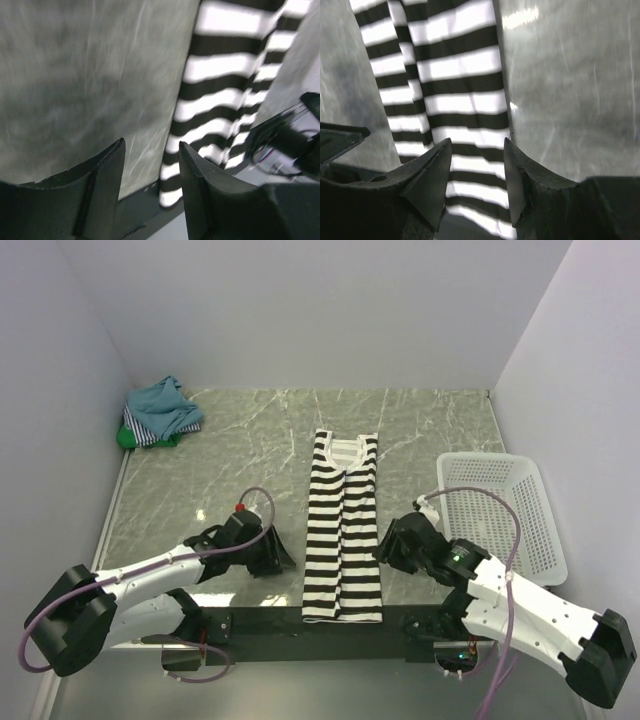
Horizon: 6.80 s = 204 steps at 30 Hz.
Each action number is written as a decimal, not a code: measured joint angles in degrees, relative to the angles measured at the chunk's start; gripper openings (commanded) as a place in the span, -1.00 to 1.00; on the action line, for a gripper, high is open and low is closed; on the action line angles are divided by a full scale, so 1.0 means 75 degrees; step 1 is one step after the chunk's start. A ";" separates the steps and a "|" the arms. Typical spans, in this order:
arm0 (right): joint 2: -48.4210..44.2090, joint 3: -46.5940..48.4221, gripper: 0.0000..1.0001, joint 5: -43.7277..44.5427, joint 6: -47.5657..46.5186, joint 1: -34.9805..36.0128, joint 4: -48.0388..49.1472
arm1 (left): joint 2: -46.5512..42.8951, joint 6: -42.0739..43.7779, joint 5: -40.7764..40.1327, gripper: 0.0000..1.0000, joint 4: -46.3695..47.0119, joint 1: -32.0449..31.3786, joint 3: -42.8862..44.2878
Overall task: Fold and stack the tank tops
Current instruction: Fold the tank top
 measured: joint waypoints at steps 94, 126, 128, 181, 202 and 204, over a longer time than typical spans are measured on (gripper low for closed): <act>0.1008 0.0898 -1.00 -0.0423 0.3258 0.4269 -0.1684 | 0.0530 -0.0020 0.0425 -0.99 -0.2535 -0.2783 0.1935; 0.5301 0.3558 -1.00 -0.1285 -0.1979 -0.2355 0.0924 | 0.5983 0.1938 0.1300 -0.99 -0.1839 0.1166 0.7472; 0.5444 0.3561 -1.00 -0.1341 -0.2011 -0.2465 0.0965 | 0.6135 0.1941 0.1309 -0.99 -0.1789 0.1259 0.7647; 0.8279 0.5219 -0.10 -0.3375 -0.2465 -0.3025 0.2967 | 0.5697 0.0283 0.1915 -0.85 0.0845 0.0968 0.4403; 0.7490 0.5184 -0.09 -0.2908 -0.2547 -0.3249 0.2696 | 0.5697 0.0058 0.1964 -0.82 0.1367 0.1096 0.3824; 0.6843 0.4983 -0.09 -0.2769 -0.2567 -0.3212 0.2739 | 0.5540 0.0119 0.1926 -0.82 0.1256 0.1137 0.3678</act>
